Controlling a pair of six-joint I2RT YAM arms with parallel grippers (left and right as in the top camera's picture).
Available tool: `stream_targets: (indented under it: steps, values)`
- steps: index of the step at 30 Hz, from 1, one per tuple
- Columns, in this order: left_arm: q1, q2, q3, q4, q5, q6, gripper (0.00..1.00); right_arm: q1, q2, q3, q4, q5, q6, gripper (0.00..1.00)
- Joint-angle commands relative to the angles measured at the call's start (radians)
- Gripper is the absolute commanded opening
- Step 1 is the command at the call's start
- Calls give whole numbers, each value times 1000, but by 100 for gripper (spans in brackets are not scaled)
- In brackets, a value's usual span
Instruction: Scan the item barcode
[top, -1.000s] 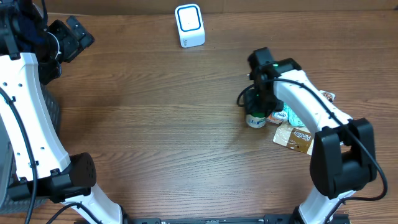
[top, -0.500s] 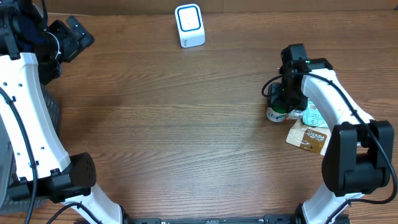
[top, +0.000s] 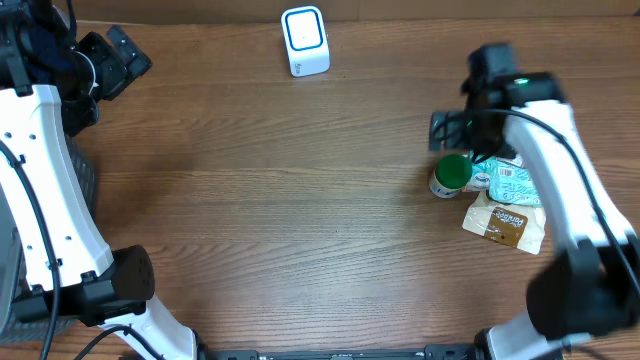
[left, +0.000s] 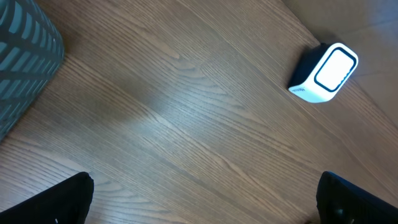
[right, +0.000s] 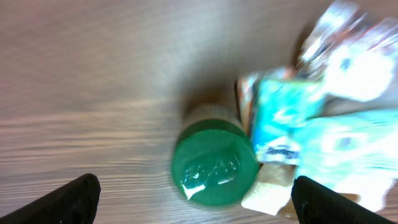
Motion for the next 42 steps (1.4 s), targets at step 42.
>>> stream_targets:
  steps: [42]
  values:
    - [-2, 3, 8, -2, -10, 12, 100, -4, -931, -25, -95, 16, 40, 100]
